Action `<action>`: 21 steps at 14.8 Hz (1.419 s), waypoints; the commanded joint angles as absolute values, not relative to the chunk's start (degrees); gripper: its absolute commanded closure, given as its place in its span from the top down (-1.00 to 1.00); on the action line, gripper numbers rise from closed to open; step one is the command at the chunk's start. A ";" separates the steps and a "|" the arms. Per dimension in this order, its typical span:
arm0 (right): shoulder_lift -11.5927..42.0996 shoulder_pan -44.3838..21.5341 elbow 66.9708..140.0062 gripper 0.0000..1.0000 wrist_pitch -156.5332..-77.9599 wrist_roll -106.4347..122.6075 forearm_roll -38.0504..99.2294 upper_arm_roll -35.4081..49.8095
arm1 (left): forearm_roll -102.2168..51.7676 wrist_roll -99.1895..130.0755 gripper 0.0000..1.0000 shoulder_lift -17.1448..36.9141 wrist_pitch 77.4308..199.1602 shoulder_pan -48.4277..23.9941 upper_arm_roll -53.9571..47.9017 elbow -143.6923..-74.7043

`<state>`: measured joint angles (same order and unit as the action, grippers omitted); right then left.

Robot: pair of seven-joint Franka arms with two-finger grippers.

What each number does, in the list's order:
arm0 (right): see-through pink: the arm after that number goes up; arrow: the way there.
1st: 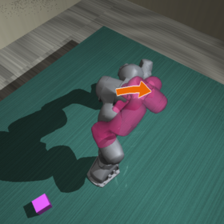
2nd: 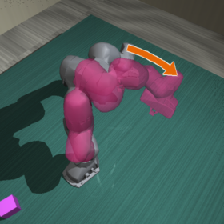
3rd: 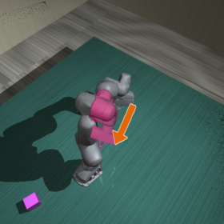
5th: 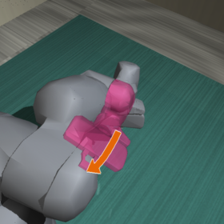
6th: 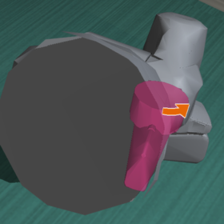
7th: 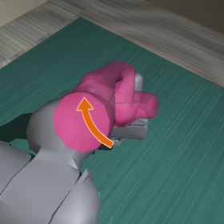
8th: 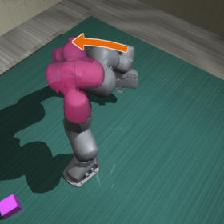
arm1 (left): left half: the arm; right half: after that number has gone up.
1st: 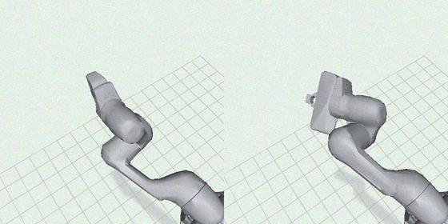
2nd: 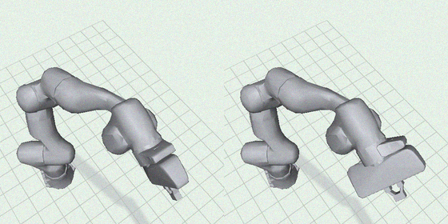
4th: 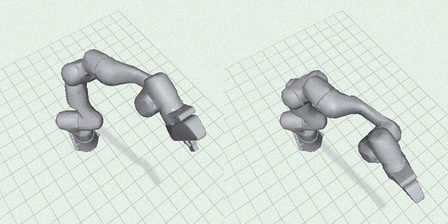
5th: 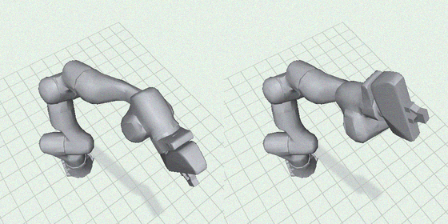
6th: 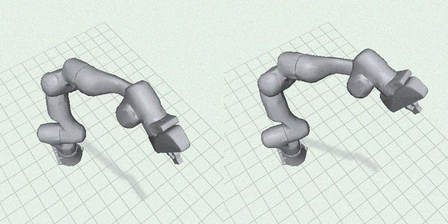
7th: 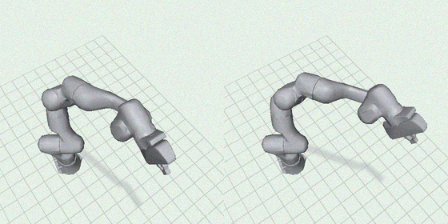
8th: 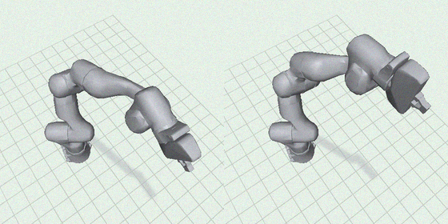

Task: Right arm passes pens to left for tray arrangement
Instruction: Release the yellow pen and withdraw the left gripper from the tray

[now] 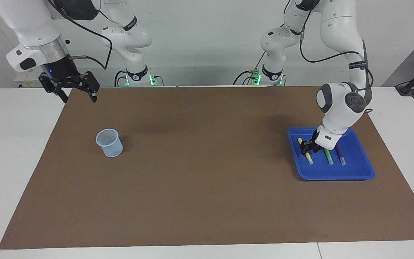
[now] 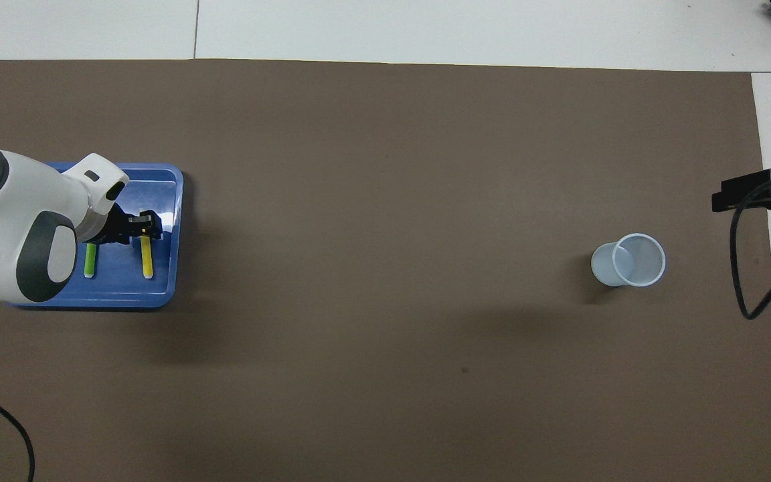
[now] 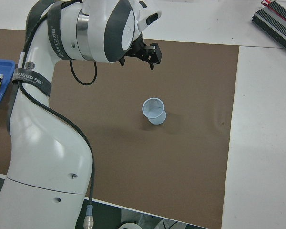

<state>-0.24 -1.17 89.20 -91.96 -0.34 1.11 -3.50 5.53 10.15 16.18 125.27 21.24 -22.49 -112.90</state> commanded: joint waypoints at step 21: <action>-0.26 -1.49 87.71 1.00 -90.35 0.79 0.97 -3.87 | 2.83 8.80 1.00 -1.14 80.57 8.63 -8.37 -90.09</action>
<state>-0.25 -1.30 88.52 -91.72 -0.34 1.11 -3.47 4.63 9.86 -3.57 80.03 13.08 -13.14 -93.24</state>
